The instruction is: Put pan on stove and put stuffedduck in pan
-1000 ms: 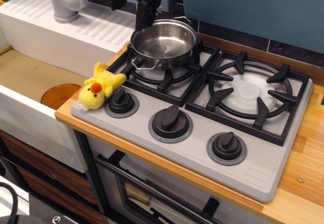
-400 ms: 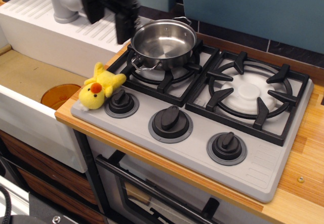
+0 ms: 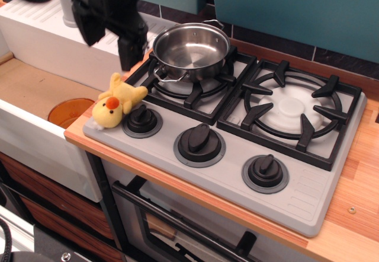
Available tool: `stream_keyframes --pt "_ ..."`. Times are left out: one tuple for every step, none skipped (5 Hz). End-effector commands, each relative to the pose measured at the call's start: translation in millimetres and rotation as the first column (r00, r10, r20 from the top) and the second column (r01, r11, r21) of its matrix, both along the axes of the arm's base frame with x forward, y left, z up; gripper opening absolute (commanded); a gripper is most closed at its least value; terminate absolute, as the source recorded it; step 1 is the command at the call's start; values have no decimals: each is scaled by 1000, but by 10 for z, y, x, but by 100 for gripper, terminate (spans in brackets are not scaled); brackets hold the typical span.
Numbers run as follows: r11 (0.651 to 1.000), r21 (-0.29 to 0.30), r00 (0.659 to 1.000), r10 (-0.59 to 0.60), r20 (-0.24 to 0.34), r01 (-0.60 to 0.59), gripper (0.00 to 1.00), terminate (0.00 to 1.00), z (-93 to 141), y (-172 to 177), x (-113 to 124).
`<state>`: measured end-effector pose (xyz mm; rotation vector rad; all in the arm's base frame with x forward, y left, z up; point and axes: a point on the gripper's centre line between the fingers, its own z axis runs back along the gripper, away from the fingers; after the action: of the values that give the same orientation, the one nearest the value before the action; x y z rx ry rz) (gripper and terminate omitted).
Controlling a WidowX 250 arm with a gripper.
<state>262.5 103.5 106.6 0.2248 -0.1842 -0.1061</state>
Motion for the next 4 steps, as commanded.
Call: stream_keyframes --pt "1000 29 996 -9 93 6 100 0 -124 62 -67" --pt "1000 22 992 -10 130 7 100 0 -298 90 -135" --pt "1000 21 989 1 147 -4 100 0 -441 98 -191" --pt "1000 9 988 14 152 -15 100 0 -549 98 -189"
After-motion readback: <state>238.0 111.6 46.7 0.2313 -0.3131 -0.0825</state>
